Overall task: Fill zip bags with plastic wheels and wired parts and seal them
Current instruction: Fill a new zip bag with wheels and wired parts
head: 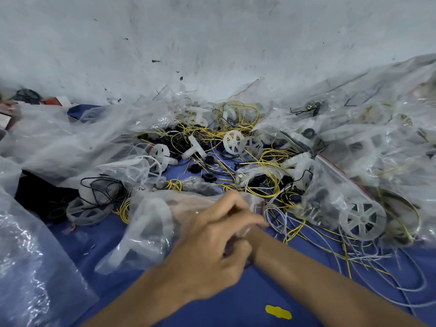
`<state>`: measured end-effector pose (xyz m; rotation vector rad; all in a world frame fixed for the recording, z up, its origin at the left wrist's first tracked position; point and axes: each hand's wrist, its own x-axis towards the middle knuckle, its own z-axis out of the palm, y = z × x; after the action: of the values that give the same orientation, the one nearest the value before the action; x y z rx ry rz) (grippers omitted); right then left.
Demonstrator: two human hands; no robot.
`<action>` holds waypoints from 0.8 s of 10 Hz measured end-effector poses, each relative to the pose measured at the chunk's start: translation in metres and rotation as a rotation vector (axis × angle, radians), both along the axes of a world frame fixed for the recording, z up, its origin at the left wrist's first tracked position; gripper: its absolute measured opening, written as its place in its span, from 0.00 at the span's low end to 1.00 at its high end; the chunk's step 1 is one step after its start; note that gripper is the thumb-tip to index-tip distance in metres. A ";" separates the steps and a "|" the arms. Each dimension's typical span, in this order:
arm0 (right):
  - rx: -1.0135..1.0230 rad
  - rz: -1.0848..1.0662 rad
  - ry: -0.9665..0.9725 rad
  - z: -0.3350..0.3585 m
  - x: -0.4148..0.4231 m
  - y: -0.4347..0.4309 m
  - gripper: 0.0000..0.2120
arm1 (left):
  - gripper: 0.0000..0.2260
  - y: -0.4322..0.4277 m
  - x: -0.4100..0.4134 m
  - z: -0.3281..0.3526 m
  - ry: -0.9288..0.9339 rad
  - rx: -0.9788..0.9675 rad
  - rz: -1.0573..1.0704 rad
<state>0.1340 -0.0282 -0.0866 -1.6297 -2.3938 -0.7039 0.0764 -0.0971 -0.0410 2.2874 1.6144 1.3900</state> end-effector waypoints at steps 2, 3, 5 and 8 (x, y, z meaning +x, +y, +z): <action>-0.992 0.629 -0.216 0.061 0.005 0.040 0.13 | 0.17 0.009 -0.034 -0.020 -0.132 0.024 0.212; -0.985 0.915 -0.329 0.080 -0.007 0.046 0.11 | 0.16 0.013 -0.042 -0.025 -0.151 0.078 0.316; -1.054 0.875 0.592 0.097 -0.011 0.089 0.12 | 0.15 0.016 -0.052 -0.030 -0.034 0.065 0.475; -0.738 0.546 0.382 0.025 -0.074 0.138 0.15 | 0.14 0.014 -0.048 -0.040 0.251 -0.003 0.468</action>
<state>0.0602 0.1100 -0.0617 -1.0161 -2.7270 0.5887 0.0283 -0.0827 -0.0814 2.2484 2.3446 1.1896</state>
